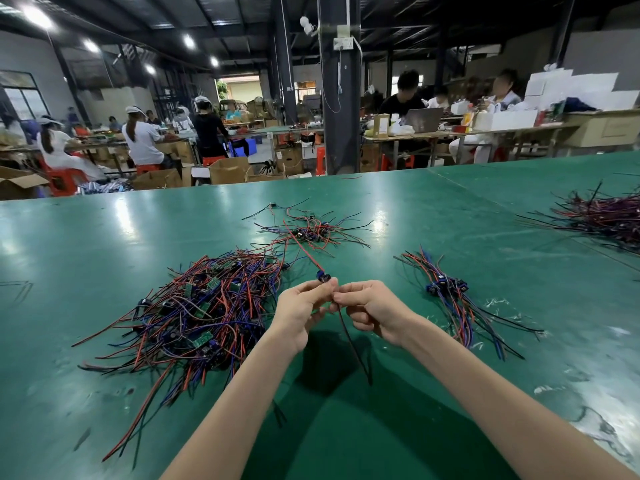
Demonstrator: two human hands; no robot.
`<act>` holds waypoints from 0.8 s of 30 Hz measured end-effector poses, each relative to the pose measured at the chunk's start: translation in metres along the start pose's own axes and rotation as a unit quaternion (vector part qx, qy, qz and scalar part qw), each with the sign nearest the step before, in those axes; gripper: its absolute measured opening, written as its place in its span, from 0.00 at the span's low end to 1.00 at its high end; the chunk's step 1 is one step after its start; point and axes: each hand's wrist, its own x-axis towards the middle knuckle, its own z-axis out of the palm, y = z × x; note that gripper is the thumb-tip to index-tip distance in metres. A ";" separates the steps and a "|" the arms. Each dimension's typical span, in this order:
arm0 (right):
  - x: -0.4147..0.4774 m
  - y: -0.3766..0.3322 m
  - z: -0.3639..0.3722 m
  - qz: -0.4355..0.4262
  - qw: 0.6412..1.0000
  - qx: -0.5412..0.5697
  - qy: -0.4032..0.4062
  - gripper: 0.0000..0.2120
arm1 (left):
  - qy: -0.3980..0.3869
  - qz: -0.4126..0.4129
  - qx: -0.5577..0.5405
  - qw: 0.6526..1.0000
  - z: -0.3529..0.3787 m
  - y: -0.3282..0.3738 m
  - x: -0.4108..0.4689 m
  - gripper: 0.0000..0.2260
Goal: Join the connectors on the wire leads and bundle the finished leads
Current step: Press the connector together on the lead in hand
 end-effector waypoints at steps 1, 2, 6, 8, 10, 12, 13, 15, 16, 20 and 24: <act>0.000 0.001 0.001 -0.011 1.000 -0.023 0.012 0.08 | 0.007 0.004 0.001 1.000 0.000 -0.001 0.000 0.05; 0.000 0.001 0.001 -0.019 0.999 -0.042 0.024 0.08 | 0.014 0.010 0.006 1.000 0.000 -0.001 0.000 0.05; -0.002 0.002 0.003 -0.027 0.996 -0.069 0.049 0.11 | 0.020 0.036 0.022 0.999 0.000 -0.003 -0.002 0.04; -0.004 0.001 0.003 -0.020 0.996 -0.072 0.049 0.13 | 0.022 0.046 0.022 0.998 0.000 -0.002 -0.003 0.05; -0.004 0.000 0.004 -0.001 0.996 -0.068 0.055 0.12 | 0.029 0.054 0.028 0.998 0.001 -0.003 -0.004 0.06; -0.003 -0.001 0.004 0.033 0.995 -0.064 0.070 0.10 | 0.029 0.065 0.039 0.997 0.003 -0.005 -0.005 0.06; -0.002 -0.001 0.004 0.053 0.994 -0.060 0.076 0.09 | 0.027 0.071 0.041 0.996 0.004 -0.005 -0.006 0.06; -0.002 -0.001 0.003 0.082 0.992 -0.044 0.081 0.08 | 0.030 0.084 0.047 0.995 0.005 -0.006 -0.007 0.05; -0.001 -0.001 0.002 0.090 0.992 -0.038 0.080 0.08 | 0.035 0.089 0.054 0.994 0.005 -0.006 -0.007 0.05; -0.001 -0.003 0.001 0.085 0.994 -0.034 0.060 0.07 | 0.051 0.101 0.078 0.991 0.004 -0.004 -0.004 0.04; 0.000 -0.003 0.004 0.061 0.997 -0.044 0.034 0.10 | 0.062 0.112 0.064 0.990 0.002 0.001 -0.001 0.05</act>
